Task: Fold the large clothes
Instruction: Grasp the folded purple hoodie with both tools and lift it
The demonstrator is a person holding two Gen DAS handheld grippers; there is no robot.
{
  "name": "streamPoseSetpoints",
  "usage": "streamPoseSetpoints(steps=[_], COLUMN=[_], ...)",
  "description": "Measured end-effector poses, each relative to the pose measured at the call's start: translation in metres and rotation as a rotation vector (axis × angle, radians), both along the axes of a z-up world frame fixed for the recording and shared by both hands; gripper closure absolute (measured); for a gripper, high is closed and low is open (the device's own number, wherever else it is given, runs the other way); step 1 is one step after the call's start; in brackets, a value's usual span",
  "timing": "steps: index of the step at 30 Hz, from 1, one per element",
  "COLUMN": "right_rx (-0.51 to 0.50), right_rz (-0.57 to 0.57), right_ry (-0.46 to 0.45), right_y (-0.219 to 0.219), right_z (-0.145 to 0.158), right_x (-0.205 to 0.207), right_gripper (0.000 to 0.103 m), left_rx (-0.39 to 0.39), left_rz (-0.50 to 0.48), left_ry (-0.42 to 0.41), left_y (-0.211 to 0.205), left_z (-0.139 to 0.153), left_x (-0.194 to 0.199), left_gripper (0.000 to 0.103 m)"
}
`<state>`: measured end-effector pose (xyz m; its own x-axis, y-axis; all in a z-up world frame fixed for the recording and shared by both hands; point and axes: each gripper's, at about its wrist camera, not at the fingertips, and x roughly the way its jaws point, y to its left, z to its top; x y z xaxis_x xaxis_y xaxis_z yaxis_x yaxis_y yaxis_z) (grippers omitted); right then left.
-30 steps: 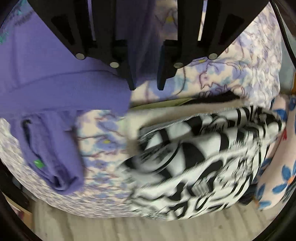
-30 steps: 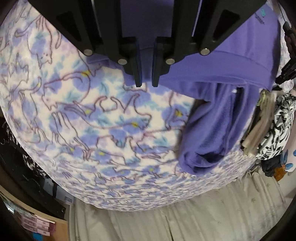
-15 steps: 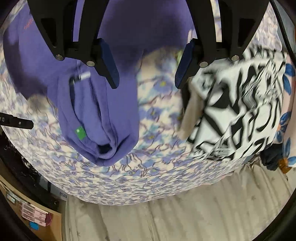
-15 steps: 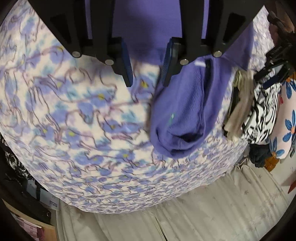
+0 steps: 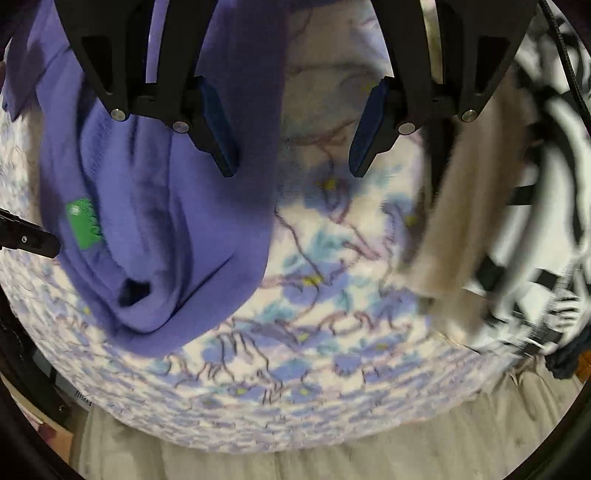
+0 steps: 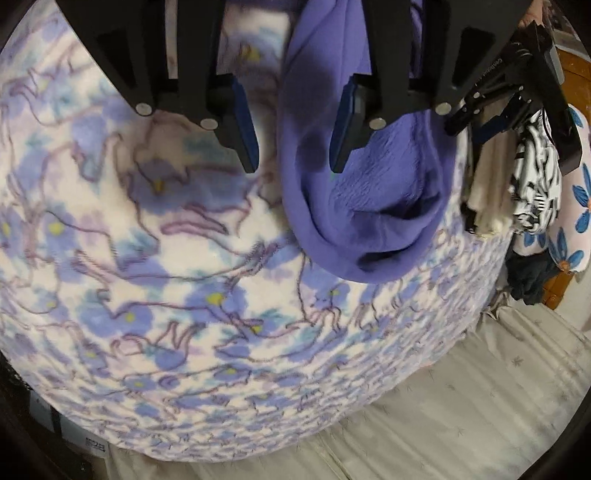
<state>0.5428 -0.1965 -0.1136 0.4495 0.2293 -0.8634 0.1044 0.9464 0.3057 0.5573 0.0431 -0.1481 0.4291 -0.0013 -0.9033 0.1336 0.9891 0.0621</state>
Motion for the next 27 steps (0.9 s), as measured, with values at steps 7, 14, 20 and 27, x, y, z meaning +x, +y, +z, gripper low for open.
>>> streamPoseSetpoints(steps=[7,14,20,27], right_rx=[0.043,-0.043,-0.018,-0.093], right_rz=[-0.039,0.022,0.063,0.119], right_ry=[0.003,-0.066,-0.172,-0.353], right_y=[-0.005,0.009,0.006,0.024], right_z=[-0.023,0.002,0.058,0.129], right_x=[0.019,-0.002,-0.057,-0.146], right_gripper=[0.063,0.095,0.095,0.097], left_rx=[-0.014,-0.031,0.025,-0.024], left_rz=[0.025,0.032,0.018,0.001], left_ry=[0.009,-0.027,-0.087,-0.153], left_y=[-0.005,-0.010,0.013,0.036], left_z=[-0.025,0.004,0.057,0.117], left_x=[0.013,-0.004,-0.046,-0.127], left_gripper=[0.044,0.100,0.100,0.100])
